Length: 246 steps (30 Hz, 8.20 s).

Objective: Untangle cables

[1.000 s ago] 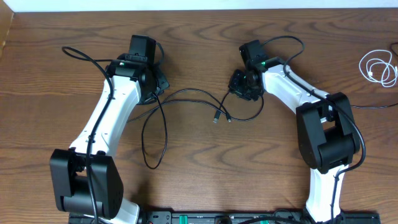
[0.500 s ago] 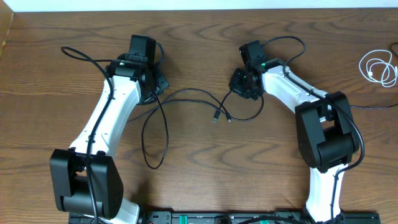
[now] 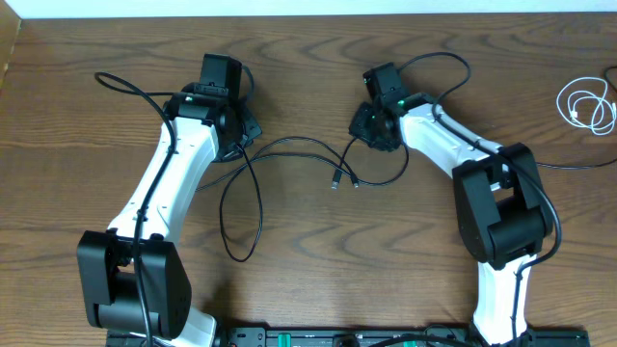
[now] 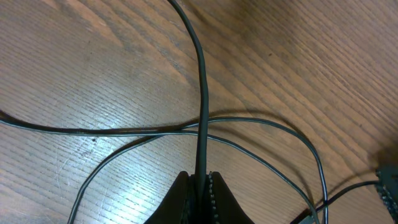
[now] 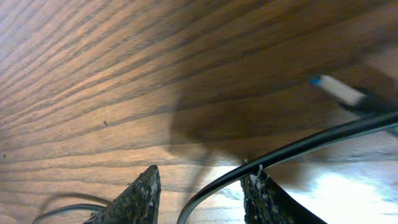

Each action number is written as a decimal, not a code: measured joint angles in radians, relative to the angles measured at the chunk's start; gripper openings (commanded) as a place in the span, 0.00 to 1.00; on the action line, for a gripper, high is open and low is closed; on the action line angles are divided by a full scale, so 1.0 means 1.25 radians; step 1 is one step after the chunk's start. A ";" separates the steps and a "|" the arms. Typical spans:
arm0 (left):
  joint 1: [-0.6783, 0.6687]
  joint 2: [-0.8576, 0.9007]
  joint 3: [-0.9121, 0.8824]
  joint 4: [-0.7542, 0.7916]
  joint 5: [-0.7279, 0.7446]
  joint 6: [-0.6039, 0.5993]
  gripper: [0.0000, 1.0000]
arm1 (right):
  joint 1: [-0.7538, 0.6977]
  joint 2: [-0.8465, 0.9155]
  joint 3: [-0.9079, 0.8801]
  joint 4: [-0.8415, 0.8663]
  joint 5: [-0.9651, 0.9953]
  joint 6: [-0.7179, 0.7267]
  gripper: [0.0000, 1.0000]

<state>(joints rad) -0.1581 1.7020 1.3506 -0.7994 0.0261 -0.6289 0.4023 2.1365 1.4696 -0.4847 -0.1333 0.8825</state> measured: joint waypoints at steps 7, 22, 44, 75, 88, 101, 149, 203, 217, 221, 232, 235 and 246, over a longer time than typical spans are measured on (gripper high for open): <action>0.000 0.000 0.000 0.000 -0.002 0.000 0.08 | 0.017 0.010 0.001 0.009 0.014 0.011 0.01; 0.000 0.000 0.000 -0.003 -0.002 0.000 0.08 | -0.053 0.004 0.050 -0.073 -0.113 -0.229 0.01; 0.000 0.000 0.000 -0.003 -0.002 0.000 0.07 | -0.668 -0.271 0.320 -0.171 0.030 -0.389 0.01; -0.012 0.000 0.000 0.080 0.058 0.137 0.07 | -0.796 -0.203 0.317 -0.294 -0.089 -0.605 0.99; -0.202 0.000 0.004 0.200 0.206 0.322 0.08 | -0.640 -0.262 0.333 -0.332 -0.255 -0.668 0.99; -0.336 0.000 0.004 0.215 0.154 0.340 0.79 | -0.614 -0.262 0.333 -0.351 -0.258 -0.674 0.99; 0.084 -0.201 0.059 -0.004 0.081 0.213 0.83 | 0.090 0.135 0.304 -0.349 -0.042 -1.085 0.99; 0.084 -0.201 0.059 -0.005 0.081 0.213 0.82 | -0.290 0.064 0.854 -0.753 -0.031 -0.720 0.01; 0.084 -0.201 0.059 -0.004 0.081 0.213 0.83 | -0.779 -0.053 0.964 -0.763 -0.038 -0.714 0.01; 0.084 -0.200 0.059 -0.004 0.081 0.213 0.82 | -0.819 -0.005 0.936 -0.742 -0.037 -0.726 0.01; 0.084 -0.196 0.059 -0.004 0.081 0.213 0.82 | -0.809 0.138 0.903 -0.715 0.007 -0.741 0.99; 0.084 -0.194 0.059 -0.004 0.081 0.213 0.83 | -0.803 0.135 0.902 -0.728 0.000 -0.735 0.99; 0.084 -0.197 0.059 -0.004 0.081 0.279 0.83 | -0.670 0.048 0.902 -0.868 -0.148 -0.830 0.99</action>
<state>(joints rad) -0.0532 1.4563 1.4239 -0.8043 0.1276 -0.2798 -0.4351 2.1963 2.5973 -1.5700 -0.3180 -0.1551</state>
